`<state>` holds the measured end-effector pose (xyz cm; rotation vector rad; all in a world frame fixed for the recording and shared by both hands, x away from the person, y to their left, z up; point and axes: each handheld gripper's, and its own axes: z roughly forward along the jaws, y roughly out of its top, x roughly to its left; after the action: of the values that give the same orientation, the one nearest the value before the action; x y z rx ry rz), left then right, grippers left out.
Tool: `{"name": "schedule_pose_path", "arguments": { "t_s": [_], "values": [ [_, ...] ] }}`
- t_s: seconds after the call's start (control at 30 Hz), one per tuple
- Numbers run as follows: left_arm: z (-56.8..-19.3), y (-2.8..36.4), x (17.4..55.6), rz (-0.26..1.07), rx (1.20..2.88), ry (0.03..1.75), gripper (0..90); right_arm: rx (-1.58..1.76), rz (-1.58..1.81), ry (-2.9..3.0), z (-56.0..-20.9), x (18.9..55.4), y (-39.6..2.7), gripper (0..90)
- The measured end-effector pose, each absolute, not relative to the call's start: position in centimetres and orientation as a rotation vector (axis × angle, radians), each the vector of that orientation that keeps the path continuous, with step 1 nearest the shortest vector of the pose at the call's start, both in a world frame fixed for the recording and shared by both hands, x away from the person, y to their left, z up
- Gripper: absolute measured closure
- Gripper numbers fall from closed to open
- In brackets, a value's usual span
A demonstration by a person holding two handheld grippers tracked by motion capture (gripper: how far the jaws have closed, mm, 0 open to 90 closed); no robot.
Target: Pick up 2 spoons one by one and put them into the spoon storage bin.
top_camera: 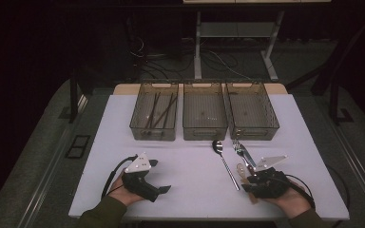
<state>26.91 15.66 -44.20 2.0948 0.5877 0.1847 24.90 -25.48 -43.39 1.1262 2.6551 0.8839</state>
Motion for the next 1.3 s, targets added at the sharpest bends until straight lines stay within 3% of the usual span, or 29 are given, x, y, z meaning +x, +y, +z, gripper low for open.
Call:
{"name": "schedule_pose_path", "arguments": {
  "t_s": [0.4,0.53,1.3],
  "values": [
    [-44.2,15.6,26.9,0.184,2.097,0.587,0.0,1.178,0.873,2.650,-43.4,25.0,-25.5,65.8],
    [-44.2,15.6,26.9,0.182,2.096,0.587,0.0,1.176,0.872,2.662,-43.3,25.0,-25.5,74.6],
    [-44.2,15.5,26.9,0.181,2.099,0.583,0.0,1.224,1.014,2.615,-42.1,25.6,-26.5,79.4]
  ]
}}
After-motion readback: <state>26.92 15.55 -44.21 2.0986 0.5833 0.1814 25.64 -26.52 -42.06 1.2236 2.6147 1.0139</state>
